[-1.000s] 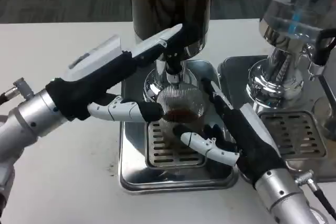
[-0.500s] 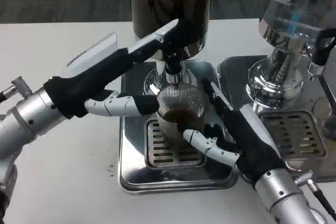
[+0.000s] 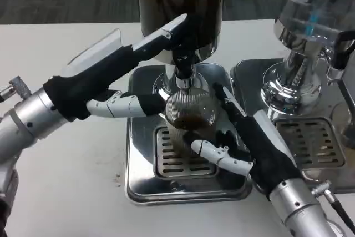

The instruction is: Grasp the cup under the faucet to collect the drink, then remove the cup.

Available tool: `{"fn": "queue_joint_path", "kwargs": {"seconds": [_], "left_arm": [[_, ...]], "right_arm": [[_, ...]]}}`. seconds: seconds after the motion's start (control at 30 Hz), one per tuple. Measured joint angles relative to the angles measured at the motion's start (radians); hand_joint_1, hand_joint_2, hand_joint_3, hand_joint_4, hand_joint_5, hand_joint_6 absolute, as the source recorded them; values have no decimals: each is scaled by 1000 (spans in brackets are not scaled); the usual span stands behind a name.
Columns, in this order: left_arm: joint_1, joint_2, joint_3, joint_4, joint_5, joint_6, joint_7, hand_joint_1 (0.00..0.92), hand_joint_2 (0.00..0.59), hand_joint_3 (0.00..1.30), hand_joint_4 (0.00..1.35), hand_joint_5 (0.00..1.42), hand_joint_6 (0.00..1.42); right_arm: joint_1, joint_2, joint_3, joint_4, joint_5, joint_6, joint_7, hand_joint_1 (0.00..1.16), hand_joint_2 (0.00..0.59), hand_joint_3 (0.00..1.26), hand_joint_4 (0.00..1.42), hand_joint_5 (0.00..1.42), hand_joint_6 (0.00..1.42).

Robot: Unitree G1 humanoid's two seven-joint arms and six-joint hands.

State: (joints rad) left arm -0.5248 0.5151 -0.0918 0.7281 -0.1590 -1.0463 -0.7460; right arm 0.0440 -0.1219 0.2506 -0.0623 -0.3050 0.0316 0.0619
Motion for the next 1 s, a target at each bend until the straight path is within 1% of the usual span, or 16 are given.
{"fn": "queue_joint_path", "kwargs": {"seconds": [0.07,0.1,0.13,0.17,0.27,0.3,0.37,0.57,0.6,0.7,0.93,1.0], "left_arm": [[0,-3,3,-8,-10,5,-7,0,90,0,0,0,127],[0,-4,3,-12,-15,7,-9,0,90,0,0,0,128],[0,-5,4,-16,-22,9,-14,0,91,0,0,0,128],[0,-6,6,-21,-28,11,-15,0,91,0,0,0,129],[1,-7,9,-31,-32,17,-21,0,92,0,0,0,131],[1,-8,11,-35,-35,18,-24,0,92,0,0,0,131],[3,-8,15,-44,-37,22,-30,0,92,0,0,0,131],[6,-12,29,-61,-66,36,-42,0,93,0,0,0,133],[7,-13,31,-63,-69,41,-45,0,93,0,0,0,135],[11,-16,36,-72,-76,54,-58,0,95,0,0,0,140],[23,-35,56,-74,-143,97,-104,0,97,0,0,5,145],[24,-38,69,-75,-156,108,-117,0,97,0,0,14,155]], "right_arm": [[0,0,0,0,0,0,0,533,194,0,0,0,17],[0,1,0,0,0,0,0,536,220,0,0,0,17],[0,1,0,0,0,0,0,537,227,0,0,0,17],[0,1,0,0,0,0,0,535,214,0,0,0,17],[0,1,0,0,0,0,0,534,209,0,0,0,17],[0,1,-1,0,0,0,0,536,194,0,0,0,17],[0,1,-1,0,0,0,0,537,189,0,0,0,17],[0,1,-1,0,0,0,0,537,186,0,0,0,17],[0,1,-1,-1,0,0,0,537,198,0,0,0,17],[1,-1,-1,-5,0,0,0,535,200,0,0,0,17],[1,-2,-4,-6,0,0,0,531,199,0,0,0,17],[1,-3,-5,-7,0,0,0,531,196,0,0,0,17]]}}
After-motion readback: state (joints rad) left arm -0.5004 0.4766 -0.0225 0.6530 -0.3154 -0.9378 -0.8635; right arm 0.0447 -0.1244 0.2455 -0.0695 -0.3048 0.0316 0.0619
